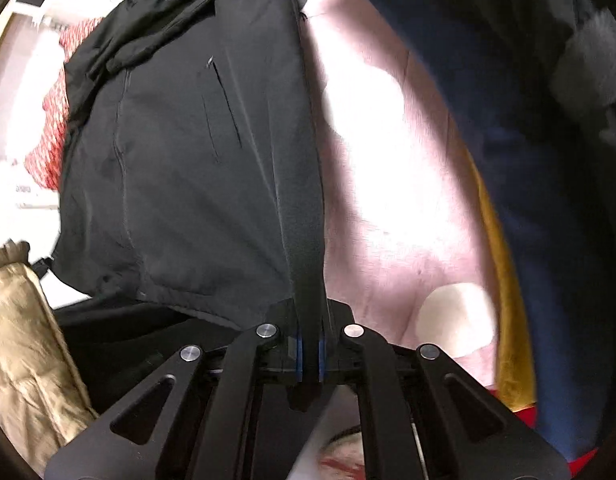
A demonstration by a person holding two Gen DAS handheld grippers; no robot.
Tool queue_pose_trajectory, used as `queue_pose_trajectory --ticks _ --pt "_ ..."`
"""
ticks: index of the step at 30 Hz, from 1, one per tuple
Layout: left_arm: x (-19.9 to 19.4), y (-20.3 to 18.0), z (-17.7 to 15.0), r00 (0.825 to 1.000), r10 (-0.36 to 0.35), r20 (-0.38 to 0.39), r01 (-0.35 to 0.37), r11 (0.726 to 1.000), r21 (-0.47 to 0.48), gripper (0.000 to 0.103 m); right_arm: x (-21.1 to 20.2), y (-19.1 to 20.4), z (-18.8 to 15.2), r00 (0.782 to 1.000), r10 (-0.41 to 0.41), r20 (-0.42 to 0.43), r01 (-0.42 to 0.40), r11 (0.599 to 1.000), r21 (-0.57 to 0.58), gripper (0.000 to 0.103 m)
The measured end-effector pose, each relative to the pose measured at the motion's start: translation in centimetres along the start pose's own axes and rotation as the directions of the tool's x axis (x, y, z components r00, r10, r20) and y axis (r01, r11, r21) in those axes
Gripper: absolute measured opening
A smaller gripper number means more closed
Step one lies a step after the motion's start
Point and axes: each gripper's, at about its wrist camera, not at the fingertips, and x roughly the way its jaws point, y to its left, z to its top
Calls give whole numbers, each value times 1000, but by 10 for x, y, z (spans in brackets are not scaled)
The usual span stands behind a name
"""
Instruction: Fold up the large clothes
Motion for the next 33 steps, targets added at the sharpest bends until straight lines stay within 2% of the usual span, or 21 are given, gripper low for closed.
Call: queue_pose_trajectory --ticks 3,5,6,10,14,15,16,18,20,21,23,25,26,27,28,29,30,31,33 --pt "-13 -11 17 996 -78 45 79 997 -17 7 -9 4 16 996 87 37 -87 996 10 5" --pt "-32 -25 38 983 -149 112 151 988 -15 7 -17 21 32 990 119 73 -118 993 -21 5" --pt "-38 -34 49 978 -161 135 162 987 0 7 -25 31 48 985 135 106 -130 990 -50 5" --pt "-53 -64 103 961 -173 215 161 984 72 7 -50 68 110 964 147 223 -111 980 -167 5" --pt "-64 -78 167 943 -161 290 141 986 88 7 -74 90 182 938 161 306 -95 971 -221 5" --pt "-68 -82 192 935 -155 318 134 987 87 6 -81 98 209 929 170 330 -99 971 -219 5" --pt "-68 -83 208 931 -141 335 121 989 80 0 -88 101 221 923 180 340 -110 970 -215 4" --pt "-77 -86 255 915 -112 387 97 994 56 0 -93 112 257 913 203 354 -137 970 -202 4" --pt "-80 -91 289 913 -107 394 100 994 37 0 -99 117 291 905 192 379 -130 975 -183 4" --pt "-79 -98 309 913 -86 399 77 996 37 0 -97 118 313 905 186 383 -133 978 -161 4" --pt "-81 -107 330 904 -102 416 93 995 42 0 -85 123 342 903 177 391 -151 984 -96 4" --pt "-80 -111 334 906 -154 395 148 988 47 1 -75 126 366 898 187 398 -185 982 -45 4" --pt "-78 -115 330 909 -191 371 173 981 83 4 -73 127 374 896 184 403 -188 982 -30 4" --pt "-76 -117 324 913 -195 359 165 980 112 10 -69 129 386 898 175 405 -184 983 -17 4" --pt "-73 -119 314 921 -167 351 125 982 141 42 -67 130 391 901 164 402 -176 984 -9 4" --pt "-69 -119 306 927 -137 349 88 984 154 85 -63 129 398 906 147 398 -162 987 4 4" --pt "-65 -119 292 926 -108 361 47 983 175 93 -57 129 404 910 133 393 -150 989 13 5" --pt "-60 -118 278 923 -96 373 21 980 200 92 -52 128 409 915 121 384 -137 990 15 4" --pt "-42 -118 263 939 -47 339 -27 977 209 92 -41 127 417 926 93 365 -110 993 28 5"
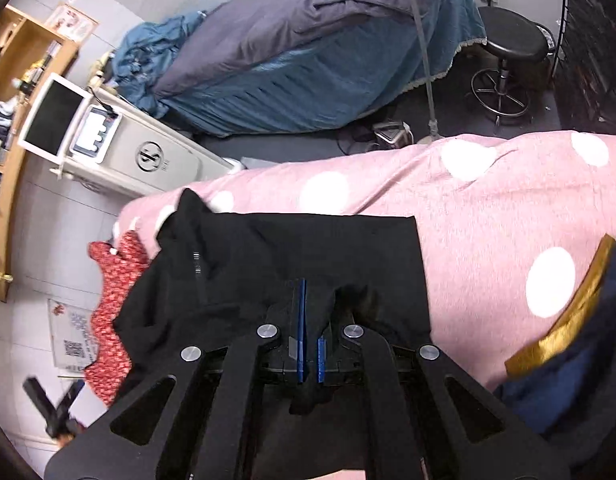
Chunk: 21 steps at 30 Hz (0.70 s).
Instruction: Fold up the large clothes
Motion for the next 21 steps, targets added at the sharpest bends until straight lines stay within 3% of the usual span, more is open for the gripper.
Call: queue_pose_trajectory --ticks 1,4,6,8,10,12,14,15,16,19,21 --pt "7 -4 -5 999 30 -22 -30 999 16 91 6 -1 0 1000 -1 -7 1 1000 8 5" --pt "30 -38 -9 997 40 -59 -31 990 138 91 16 0 -6 1000 6 -25 -6 1000 12 5" --pt "59 -70 -8 985 111 -131 -72 961 268 91 18 2 -10 999 1 -33 -1 1000 0 5" --pt "95 -92 -10 959 178 -220 -92 932 351 88 14 3 -16 1000 6 -31 -6 1000 -13 5" --pt "124 -98 -14 935 214 -284 -98 923 372 81 8 1 -21 1000 18 -25 -19 1000 -12 5" --pt "152 -96 -22 892 272 -360 -119 912 393 70 -1 -3 -26 999 28 -26 -28 1000 -8 5" --pt "165 -95 -34 864 295 -409 -110 902 417 46 -9 -12 -33 999 27 -30 -27 1000 -5 5" --pt "162 -96 -37 862 304 -406 -112 895 432 39 -14 -17 -35 999 23 -30 -23 1000 0 5" --pt "155 -96 -39 866 305 -395 -111 890 443 26 -19 -24 -37 999 24 -29 -23 1000 10 5" --pt "125 -77 -26 882 262 -391 -108 921 373 16 -36 -43 -39 999 31 -26 -30 999 31 5" --pt "99 -59 -1 901 267 -341 -147 929 339 12 -48 -50 -35 1000 26 -15 -26 999 21 5"
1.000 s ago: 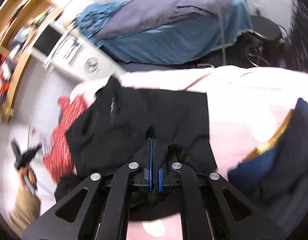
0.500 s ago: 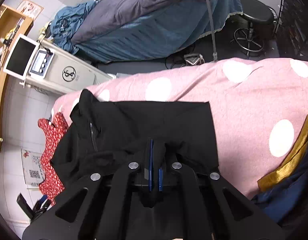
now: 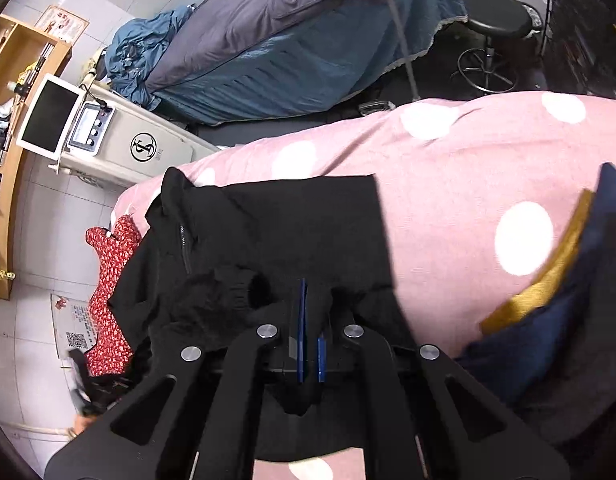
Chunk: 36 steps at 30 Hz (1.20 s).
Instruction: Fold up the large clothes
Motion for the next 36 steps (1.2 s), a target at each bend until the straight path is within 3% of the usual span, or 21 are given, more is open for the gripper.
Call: queue_pose_trajectory --ticks 2,5,9,10,11,13,14,15,17,18,20,21,22,23,24,26,29,33,34,35,36 --pt "-27 31 15 999 8 51 -6 999 -37 11 -8 -5 6 999 36 1 -36 999 22 5" --pt "-72 80 62 986 -61 158 80 989 -122 10 -20 -4 29 993 108 43 -111 992 60 4" --pt "-87 109 137 961 -112 254 167 964 -208 11 -16 9 72 981 172 93 -184 975 128 4" --pt "-82 121 154 950 -149 275 223 940 -258 16 -6 7 85 979 175 102 -191 966 176 4" --pt "-71 134 166 934 -214 284 304 896 -323 24 7 1 96 980 173 102 -194 949 249 4" --pt "-57 142 171 916 -287 279 387 816 -430 40 32 -13 105 980 183 71 -197 917 347 5" --pt "-54 145 169 909 -306 284 408 794 -450 49 43 -20 105 987 152 59 -162 908 385 5" --pt "-52 147 166 902 -307 304 421 781 -462 53 51 -23 103 992 119 52 -130 907 400 5" --pt "-56 157 156 915 -222 337 369 799 -475 76 63 -27 99 994 96 47 -106 907 407 8" --pt "-56 163 150 919 -190 345 349 797 -492 82 70 -30 97 994 101 38 -108 901 419 11" --pt "-58 182 135 923 -146 357 336 756 -561 84 78 -35 96 994 106 33 -110 889 444 15" --pt "-58 186 134 919 -141 368 343 748 -569 84 80 -36 96 995 96 37 -103 888 449 21" --pt "-62 181 133 908 -152 389 358 765 -536 84 78 -35 97 996 75 50 -89 891 445 36" --pt "-64 176 137 911 -152 384 345 792 -504 84 75 -31 97 996 51 74 -78 899 431 46" --pt "-66 157 145 926 -117 359 278 854 -439 84 69 -24 98 994 20 104 -60 912 406 61" --pt "-61 122 160 944 -69 324 184 923 -337 84 57 -7 98 987 -60 151 7 943 332 64" --pt "-36 64 186 966 -22 259 77 976 -205 84 43 32 91 958 -203 204 173 973 156 64" --pt "12 11 212 984 108 138 -93 989 -114 79 39 57 67 970 -171 175 169 985 25 64" --pt "24 5 215 980 171 103 -160 982 -101 71 38 58 62 973 -161 163 161 987 17 64" --pt "38 3 219 967 245 69 -238 967 -95 47 37 58 51 979 -146 145 147 989 7 64" --pt "44 8 220 966 254 53 -247 963 -104 32 37 58 42 982 -141 128 142 990 -2 64"
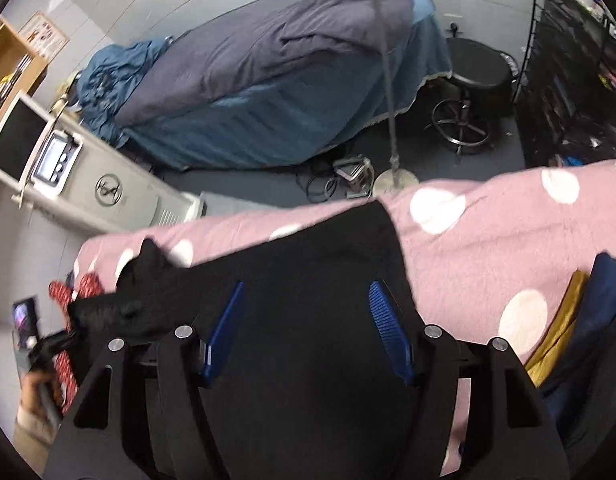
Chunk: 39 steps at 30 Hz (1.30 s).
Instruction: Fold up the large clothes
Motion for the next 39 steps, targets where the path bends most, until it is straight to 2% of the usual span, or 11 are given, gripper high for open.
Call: queue_pose_trajectory --ticks 6,10,12,16,18,21,22,26,28,32,39 --pt "-13 84 20 969 -243 46 245 925 -290 7 -6 -4 -54 997 -60 -49 55 993 -102 64" --pt "5 155 17 849 -501 168 487 616 -619 7 5 4 -76 992 -85 -97 67 982 -179 64" --pt "10 165 14 836 -511 200 508 582 -635 8 12 5 -83 989 -80 -120 58 983 -176 64" --pt "6 154 7 741 -632 226 634 550 -544 52 30 8 -99 981 -110 -161 75 975 -208 64" --pt "-12 160 -6 674 -654 343 715 463 -523 86 35 15 -108 979 -124 -163 80 965 -250 64" --pt "-36 177 -28 601 -626 497 784 338 -521 92 40 34 -119 979 -131 -156 72 939 -335 64" --pt "-44 180 -36 617 -592 518 777 354 -521 92 42 38 -123 980 -132 -150 71 933 -353 64" --pt "-77 110 -56 772 -533 347 626 732 -269 92 55 59 -143 977 -144 -159 55 885 -463 64" --pt "-87 56 -87 807 -513 290 555 829 -77 92 61 62 -150 971 -182 -153 80 857 -510 64" --pt "-72 -31 -164 854 -496 161 481 868 124 92 69 46 -157 959 -241 -151 128 839 -528 64" --pt "7 -74 -200 911 -412 20 412 911 -18 95 73 19 -161 946 -248 -207 125 872 -474 65"
